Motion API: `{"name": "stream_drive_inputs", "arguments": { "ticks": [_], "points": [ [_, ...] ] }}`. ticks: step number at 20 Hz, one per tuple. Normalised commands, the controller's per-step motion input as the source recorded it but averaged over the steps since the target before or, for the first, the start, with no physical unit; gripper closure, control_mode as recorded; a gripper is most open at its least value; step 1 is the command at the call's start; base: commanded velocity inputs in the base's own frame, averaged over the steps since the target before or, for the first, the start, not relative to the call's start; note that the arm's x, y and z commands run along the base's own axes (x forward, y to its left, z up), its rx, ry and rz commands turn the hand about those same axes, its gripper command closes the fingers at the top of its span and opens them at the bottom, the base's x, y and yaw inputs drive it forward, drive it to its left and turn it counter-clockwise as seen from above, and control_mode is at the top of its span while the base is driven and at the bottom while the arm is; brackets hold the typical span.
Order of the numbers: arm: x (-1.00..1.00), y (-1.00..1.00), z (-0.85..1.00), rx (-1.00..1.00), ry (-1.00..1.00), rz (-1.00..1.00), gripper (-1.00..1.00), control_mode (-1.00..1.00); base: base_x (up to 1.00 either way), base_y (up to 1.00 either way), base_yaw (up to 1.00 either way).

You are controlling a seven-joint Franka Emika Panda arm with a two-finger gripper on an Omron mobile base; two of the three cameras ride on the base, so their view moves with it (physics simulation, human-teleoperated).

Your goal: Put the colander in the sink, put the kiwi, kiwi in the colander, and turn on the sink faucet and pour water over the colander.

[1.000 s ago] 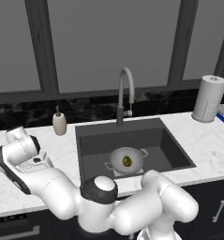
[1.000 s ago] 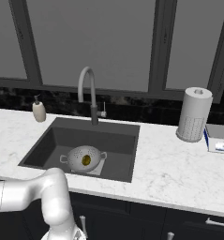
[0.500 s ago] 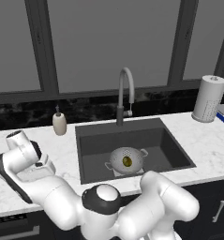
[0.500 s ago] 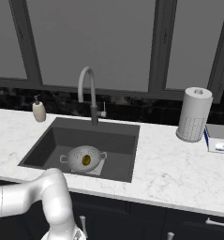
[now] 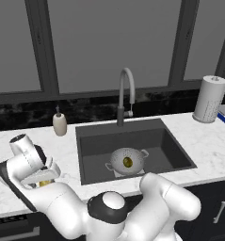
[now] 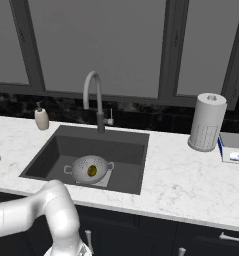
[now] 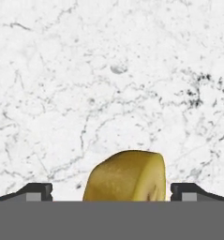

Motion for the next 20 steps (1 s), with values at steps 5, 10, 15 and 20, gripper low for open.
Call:
{"name": "stream_drive_inputs", "arguments": {
  "ticks": [5,10,15,20],
  "points": [
    [-0.02,-0.14,-0.05,0.0,-0.01,0.0,-1.0,-1.0,0.0,0.0,0.0],
    [0.01,-0.17,-0.18,0.01,0.0,0.0,-1.0,-1.0,0.0,0.0,0.0],
    [0.06,-0.09,-0.27,0.03,0.01,0.0,1.0,-1.0,0.0,0.0,0.0],
    [0.09,-0.05,-0.18,0.06,0.02,0.0,1.0,-1.0,0.0,0.0,0.0]
  ]
}}
